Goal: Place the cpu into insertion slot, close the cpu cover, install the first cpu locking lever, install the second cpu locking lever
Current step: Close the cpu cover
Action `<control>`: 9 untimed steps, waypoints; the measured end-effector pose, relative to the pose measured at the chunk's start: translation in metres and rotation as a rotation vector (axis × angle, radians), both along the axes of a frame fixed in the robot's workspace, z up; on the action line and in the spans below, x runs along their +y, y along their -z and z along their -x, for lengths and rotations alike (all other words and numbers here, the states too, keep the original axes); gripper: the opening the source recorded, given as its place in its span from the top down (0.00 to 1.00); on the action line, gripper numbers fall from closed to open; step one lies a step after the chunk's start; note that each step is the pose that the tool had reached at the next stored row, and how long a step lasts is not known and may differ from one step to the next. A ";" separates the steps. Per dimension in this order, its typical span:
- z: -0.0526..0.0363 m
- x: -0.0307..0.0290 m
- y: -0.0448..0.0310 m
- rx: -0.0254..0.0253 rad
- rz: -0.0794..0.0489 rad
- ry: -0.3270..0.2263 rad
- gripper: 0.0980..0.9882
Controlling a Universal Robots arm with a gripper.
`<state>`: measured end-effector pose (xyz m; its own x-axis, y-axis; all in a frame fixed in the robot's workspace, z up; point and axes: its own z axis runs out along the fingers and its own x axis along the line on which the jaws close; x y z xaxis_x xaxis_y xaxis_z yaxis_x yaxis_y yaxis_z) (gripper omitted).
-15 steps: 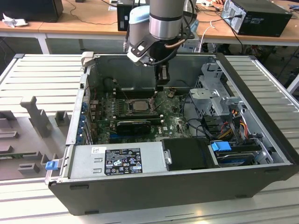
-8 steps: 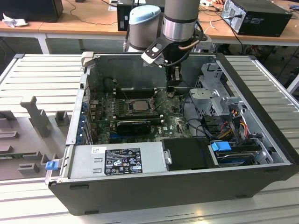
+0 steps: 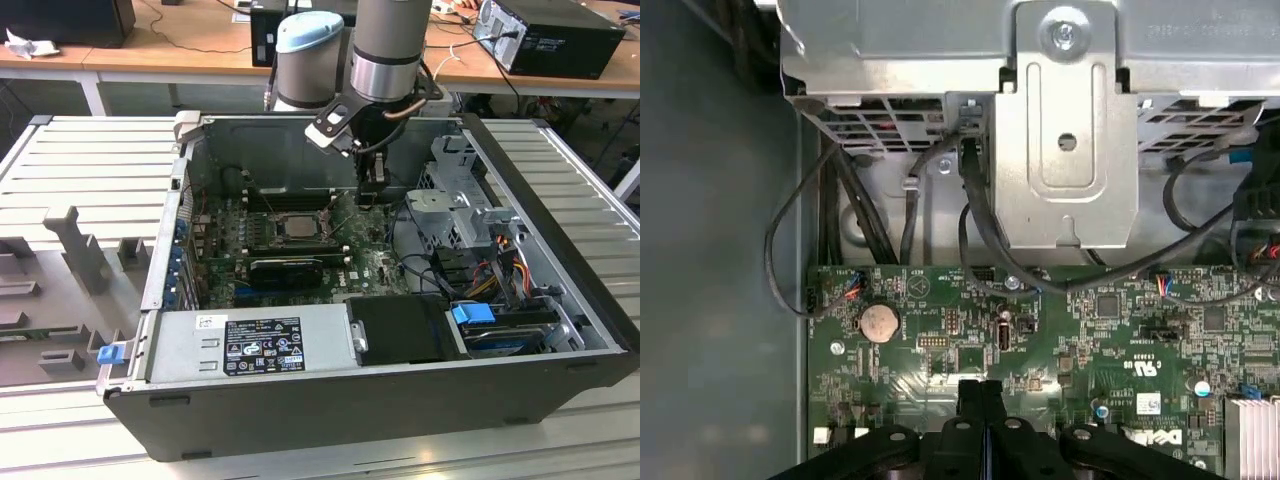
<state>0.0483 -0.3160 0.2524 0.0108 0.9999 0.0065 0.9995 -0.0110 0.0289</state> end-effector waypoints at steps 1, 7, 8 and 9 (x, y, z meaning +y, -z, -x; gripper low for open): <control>0.0047 0.0000 0.0000 0.0008 0.000 0.000 0.99; 0.0432 0.0000 0.0012 0.0008 0.000 0.000 0.99; 0.0467 0.0000 0.0019 0.0008 -0.001 0.000 0.99; 0.0488 0.0000 0.0035 0.0008 0.000 0.000 0.99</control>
